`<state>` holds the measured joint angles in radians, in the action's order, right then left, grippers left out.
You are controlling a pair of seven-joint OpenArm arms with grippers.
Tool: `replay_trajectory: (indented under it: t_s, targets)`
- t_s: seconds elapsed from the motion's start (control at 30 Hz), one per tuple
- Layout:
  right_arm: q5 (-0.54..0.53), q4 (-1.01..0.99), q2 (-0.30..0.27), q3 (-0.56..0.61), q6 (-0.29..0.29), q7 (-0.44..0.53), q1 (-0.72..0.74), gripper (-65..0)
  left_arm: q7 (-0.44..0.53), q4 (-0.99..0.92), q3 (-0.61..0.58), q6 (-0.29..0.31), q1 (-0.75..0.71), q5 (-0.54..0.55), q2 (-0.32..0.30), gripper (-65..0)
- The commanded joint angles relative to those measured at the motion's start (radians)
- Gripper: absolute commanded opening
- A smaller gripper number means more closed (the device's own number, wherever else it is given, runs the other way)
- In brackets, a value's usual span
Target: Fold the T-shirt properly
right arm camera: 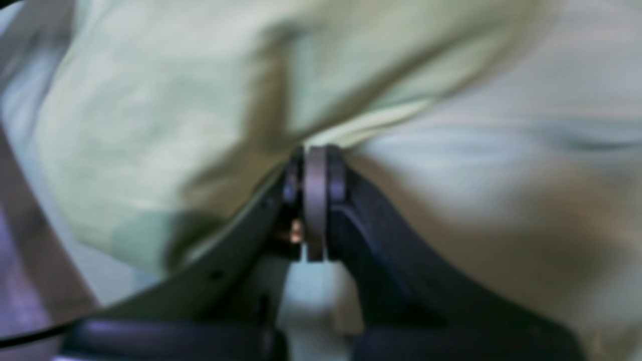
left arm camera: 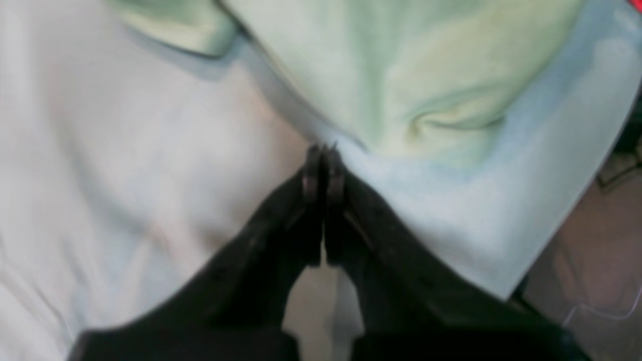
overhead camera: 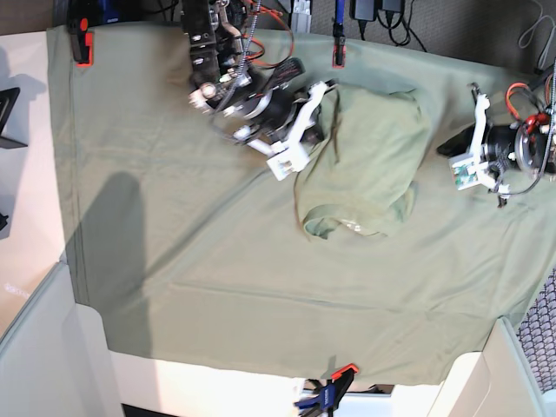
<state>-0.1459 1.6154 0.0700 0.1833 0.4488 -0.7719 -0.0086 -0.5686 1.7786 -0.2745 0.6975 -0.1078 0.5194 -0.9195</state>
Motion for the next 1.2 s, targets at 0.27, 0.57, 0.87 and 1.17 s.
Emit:
replay_trajectory:
  t_s: [0.27,0.57,0.87,1.17]
  targets:
    - [-0.127,0.156,-0.186,-0.198,0.004,-0.071,-0.078,-65.0,-0.103,0.037,0.052,0.001,-0.034,0.177,-0.077,-65.0]
    - [-0.28,0.425,-0.332,-0.383,0.004,-0.082,-0.417,-65.0,-0.137,0.259,0.178,0.001,-0.369,0.203,-0.095,-65.0]
    - [-0.329,0.486,-0.344,-0.421,0.004,-0.089,-0.726,-65.0,-0.154,0.283,0.269,0.001,-0.783,0.194,-0.063,-65.0]
    - [-0.336,0.363,-0.344,-0.419,0.001,-0.087,-0.921,-65.0,-0.123,0.037,0.269,0.001,-0.953,0.108,0.132,-65.0]
